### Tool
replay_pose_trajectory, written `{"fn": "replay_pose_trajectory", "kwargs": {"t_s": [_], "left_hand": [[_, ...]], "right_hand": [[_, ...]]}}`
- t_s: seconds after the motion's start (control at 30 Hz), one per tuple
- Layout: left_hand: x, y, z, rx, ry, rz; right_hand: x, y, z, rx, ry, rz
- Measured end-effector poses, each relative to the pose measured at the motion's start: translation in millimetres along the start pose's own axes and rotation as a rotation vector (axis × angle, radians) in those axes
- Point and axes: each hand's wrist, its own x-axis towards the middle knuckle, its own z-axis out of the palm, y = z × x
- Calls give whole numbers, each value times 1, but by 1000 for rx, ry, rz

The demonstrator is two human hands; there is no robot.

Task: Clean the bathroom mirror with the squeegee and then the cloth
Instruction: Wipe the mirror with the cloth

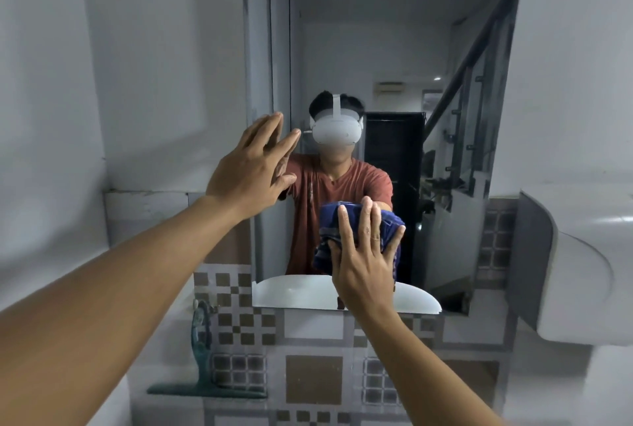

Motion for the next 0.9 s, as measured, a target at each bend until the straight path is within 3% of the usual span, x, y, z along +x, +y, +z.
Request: {"fn": "replay_pose_trajectory", "kwargs": {"t_s": [0.5,0.9], "left_hand": [[-1,6,3,-23,16,-6],[-26,19,24,-57,7,6]], "right_hand": [[0,-42,11,-39,-195,-459],[-13,40,-20,-110,-183,-252]]}}
